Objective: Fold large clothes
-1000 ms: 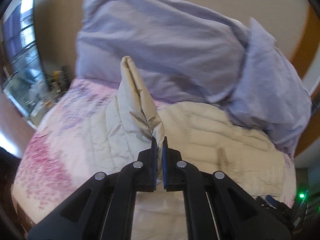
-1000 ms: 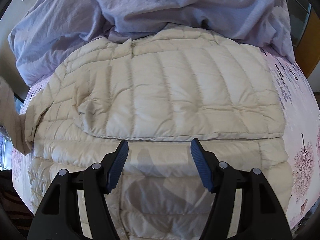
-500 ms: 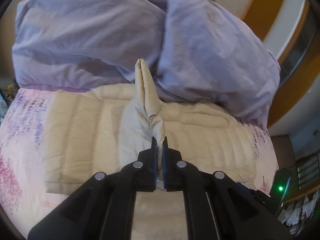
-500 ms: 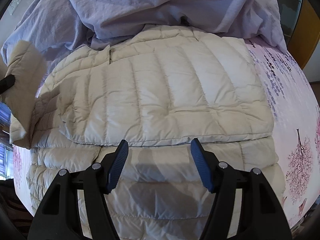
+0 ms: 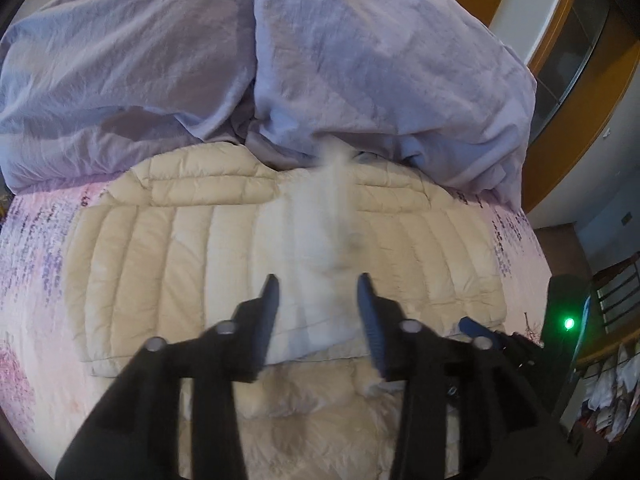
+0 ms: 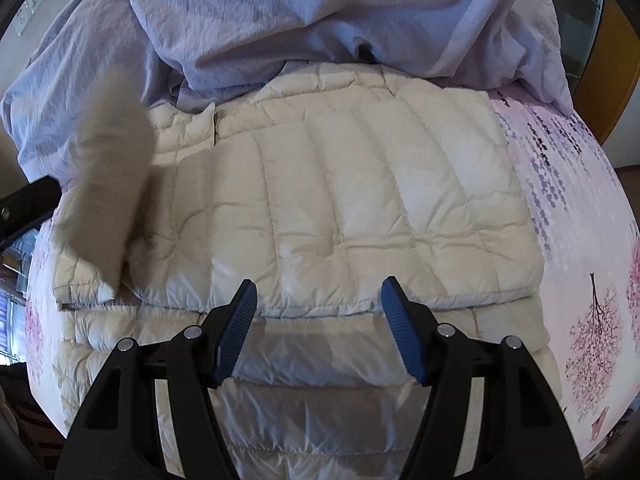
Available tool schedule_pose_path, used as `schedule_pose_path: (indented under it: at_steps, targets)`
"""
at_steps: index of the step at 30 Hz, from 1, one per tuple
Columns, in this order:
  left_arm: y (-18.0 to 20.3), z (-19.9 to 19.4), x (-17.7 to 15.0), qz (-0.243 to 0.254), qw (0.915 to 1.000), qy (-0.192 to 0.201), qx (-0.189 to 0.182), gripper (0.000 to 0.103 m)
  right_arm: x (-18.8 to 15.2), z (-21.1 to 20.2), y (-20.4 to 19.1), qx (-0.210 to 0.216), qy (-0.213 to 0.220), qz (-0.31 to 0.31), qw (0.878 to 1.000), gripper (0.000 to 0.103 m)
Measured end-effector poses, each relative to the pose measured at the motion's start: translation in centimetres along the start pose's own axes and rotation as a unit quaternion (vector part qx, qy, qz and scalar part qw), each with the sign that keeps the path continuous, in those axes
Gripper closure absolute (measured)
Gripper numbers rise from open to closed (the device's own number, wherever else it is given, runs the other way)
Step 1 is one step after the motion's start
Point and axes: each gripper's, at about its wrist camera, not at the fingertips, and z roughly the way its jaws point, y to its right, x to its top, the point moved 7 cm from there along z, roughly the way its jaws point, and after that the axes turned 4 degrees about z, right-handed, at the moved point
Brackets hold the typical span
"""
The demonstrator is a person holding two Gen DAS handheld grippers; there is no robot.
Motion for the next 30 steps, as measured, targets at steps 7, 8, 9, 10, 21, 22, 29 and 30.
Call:
schedule_pose_path:
  at_steps: [7,8,9,10,21,22,29,30]
  targets:
    - [-2.6,-0.3,-0.4,0.002,0.999,-0.002,0.045,0.061,1.0,0.0,-2.1,0.045,-0.004,0.007,0.999,0.037]
    - [-3.0,-0.3,-0.5,0.002,0.9987,-0.003,0.05,0.061,1.2,0.1,-2.6,0.056,-0.007,0.008,0.998,0.037]
    - [-3.5,-0.3,-0.7,0.0,0.9984,-0.005,0.057,0.061,1.4,0.2,-3.2,0.067,-0.01,0.01,0.998,0.038]
    - [-4.0,-0.3,-0.8,-0.002,0.998,-0.007,0.063,0.061,1.6,0.4,-3.9,0.078,-0.015,0.011,0.997,0.039]
    - [-8.6,0.5,-2.6,-0.023,0.9927,-0.032,0.114,0.06,1.1,4.2,-7.8,0.097,-0.076,-0.002,0.992,0.079]
    - [-8.8,0.6,-2.8,-0.026,0.9923,-0.034,0.116,0.06,1.0,4.2,-8.1,0.102,-0.074,-0.002,0.992,0.092]
    - [-10.9,1.2,-3.5,-0.036,0.9886,-0.045,0.139,0.058,2.0,1.3,-6.7,0.093,-0.006,0.007,0.996,0.099]
    - [-11.1,1.3,-3.5,-0.036,0.9883,-0.045,0.141,0.058,1.9,1.1,-6.3,0.088,-0.002,0.009,0.996,0.099]
